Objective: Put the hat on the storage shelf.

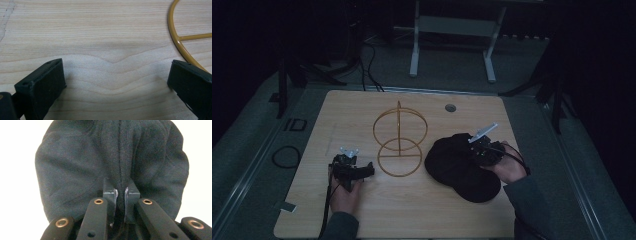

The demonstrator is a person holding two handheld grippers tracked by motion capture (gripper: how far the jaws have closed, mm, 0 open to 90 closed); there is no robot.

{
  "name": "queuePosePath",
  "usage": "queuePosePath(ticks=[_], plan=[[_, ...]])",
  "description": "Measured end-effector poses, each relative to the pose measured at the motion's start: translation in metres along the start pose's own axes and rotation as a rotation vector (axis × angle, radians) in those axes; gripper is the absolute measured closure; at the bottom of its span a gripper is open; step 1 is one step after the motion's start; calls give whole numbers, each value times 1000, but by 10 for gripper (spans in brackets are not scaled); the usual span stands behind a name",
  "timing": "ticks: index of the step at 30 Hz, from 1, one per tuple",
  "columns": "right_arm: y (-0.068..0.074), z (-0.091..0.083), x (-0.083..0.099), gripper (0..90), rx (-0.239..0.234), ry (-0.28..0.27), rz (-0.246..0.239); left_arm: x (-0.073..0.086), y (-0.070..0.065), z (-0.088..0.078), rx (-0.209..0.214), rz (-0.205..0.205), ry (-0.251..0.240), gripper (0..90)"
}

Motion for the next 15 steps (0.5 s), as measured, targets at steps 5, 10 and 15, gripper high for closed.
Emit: queuePosePath(ticks=[5, 10, 15], plan=[[-2, -10, -3, 845, 14, 4, -17, 0, 0, 0, 0, 2, 1, 8], [-6, -23, -5, 849, 42, 5, -31, 0, 0, 0, -1, 2, 0, 8], [-7, -31, -8, 849, 54, 29, -51, 0, 0, 0, 0, 2, 0, 8]])
Point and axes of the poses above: each handheld gripper's, and its own axes: z roughly forward along the jaws, x roughly out of its underside, y roughly to its left, the point moved 4 cm from there along z, roughly forward along the jaws, and after that the axes turned 12 degrees about y, right-handed, at the moved point
